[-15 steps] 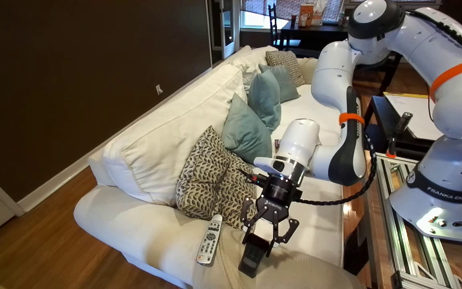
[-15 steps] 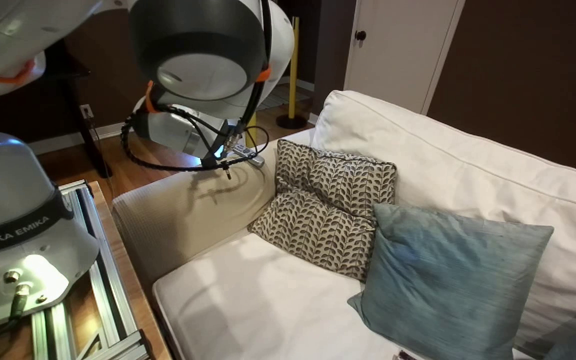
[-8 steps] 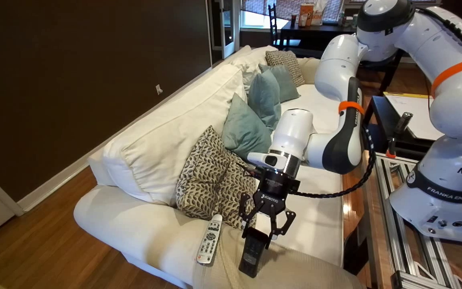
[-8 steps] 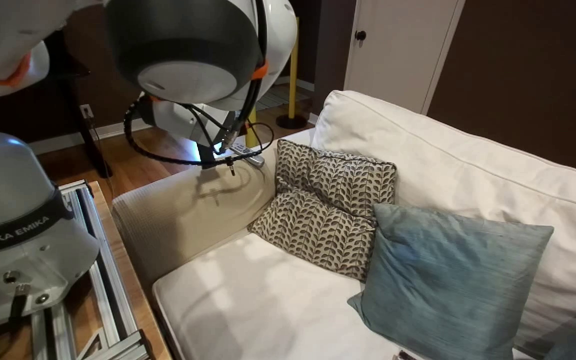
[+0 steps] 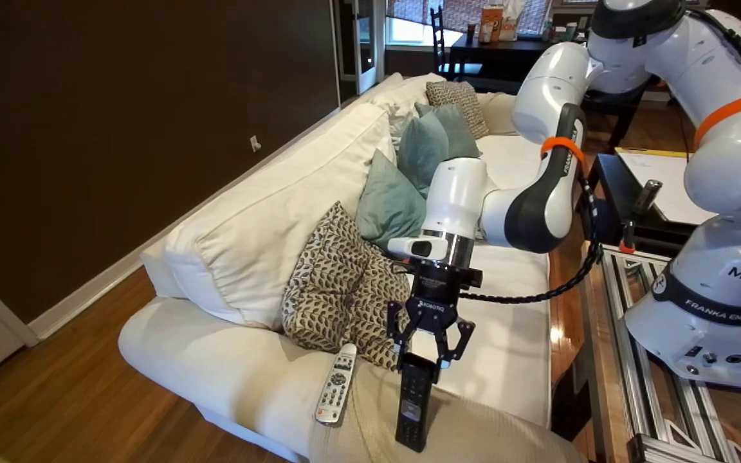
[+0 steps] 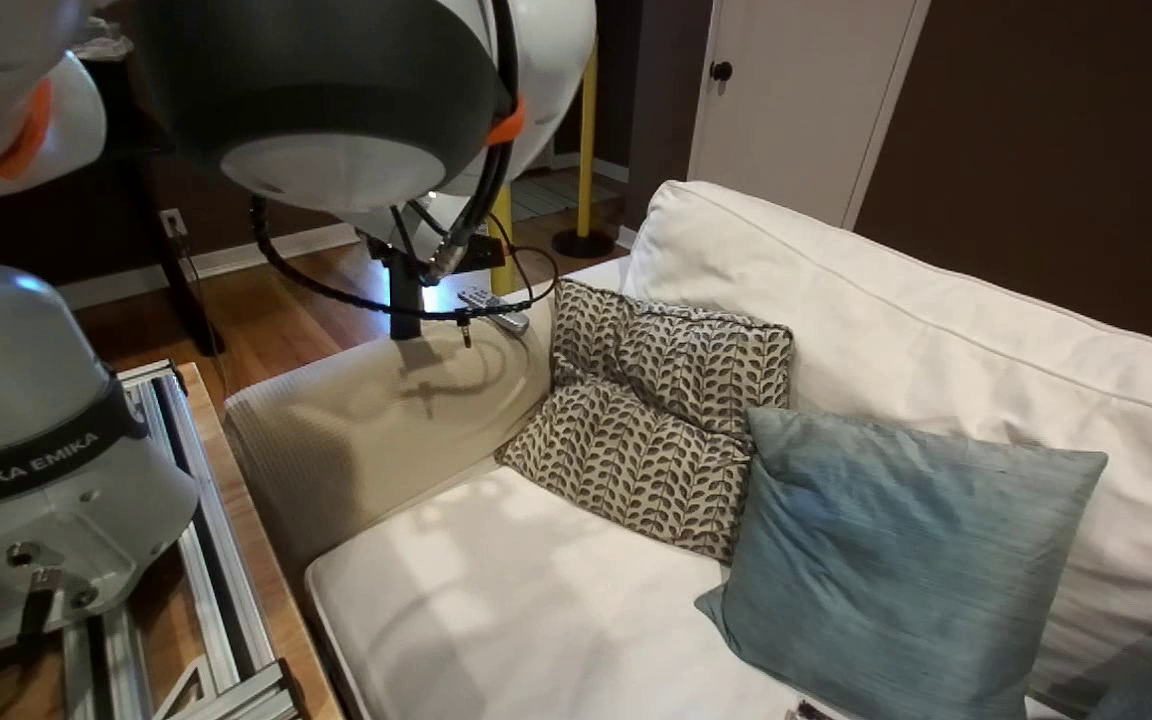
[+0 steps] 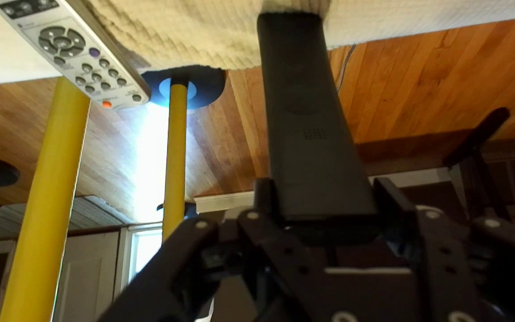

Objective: Put the black remote upright

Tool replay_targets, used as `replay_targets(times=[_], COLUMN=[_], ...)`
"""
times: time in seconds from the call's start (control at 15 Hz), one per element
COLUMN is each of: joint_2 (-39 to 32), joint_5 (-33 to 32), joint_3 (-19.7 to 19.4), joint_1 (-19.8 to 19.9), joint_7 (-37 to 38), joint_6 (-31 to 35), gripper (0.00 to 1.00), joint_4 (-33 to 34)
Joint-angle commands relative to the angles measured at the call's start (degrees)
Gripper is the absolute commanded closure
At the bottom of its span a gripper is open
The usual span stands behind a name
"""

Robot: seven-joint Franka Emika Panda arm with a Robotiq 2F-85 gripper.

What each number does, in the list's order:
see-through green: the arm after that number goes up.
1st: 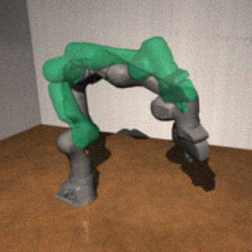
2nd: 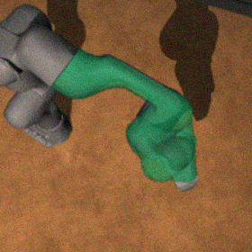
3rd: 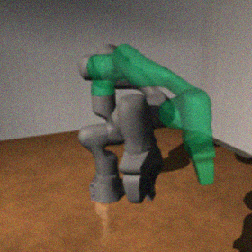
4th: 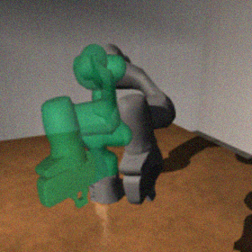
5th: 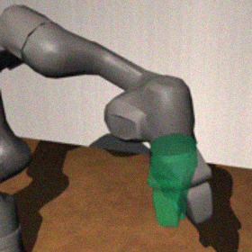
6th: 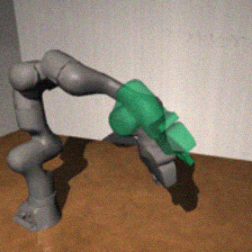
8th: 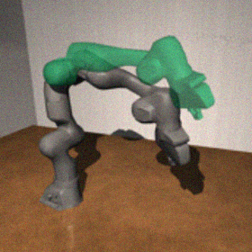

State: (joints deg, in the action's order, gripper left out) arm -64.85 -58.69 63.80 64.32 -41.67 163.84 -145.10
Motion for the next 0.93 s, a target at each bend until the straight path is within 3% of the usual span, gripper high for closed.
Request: replay_targets(times=[0.0, 0.87], joint_2=[4.22, 13.55], joint_5=[8.46, 26.82], joint_3=[1.06, 1.44], joint_1=[0.57, -0.74], joint_7=[-2.12, -10.16], joint_6=[-6.37, -12.99], gripper=[0.67, 0.67], joint_4=[-1.58, -1.72])
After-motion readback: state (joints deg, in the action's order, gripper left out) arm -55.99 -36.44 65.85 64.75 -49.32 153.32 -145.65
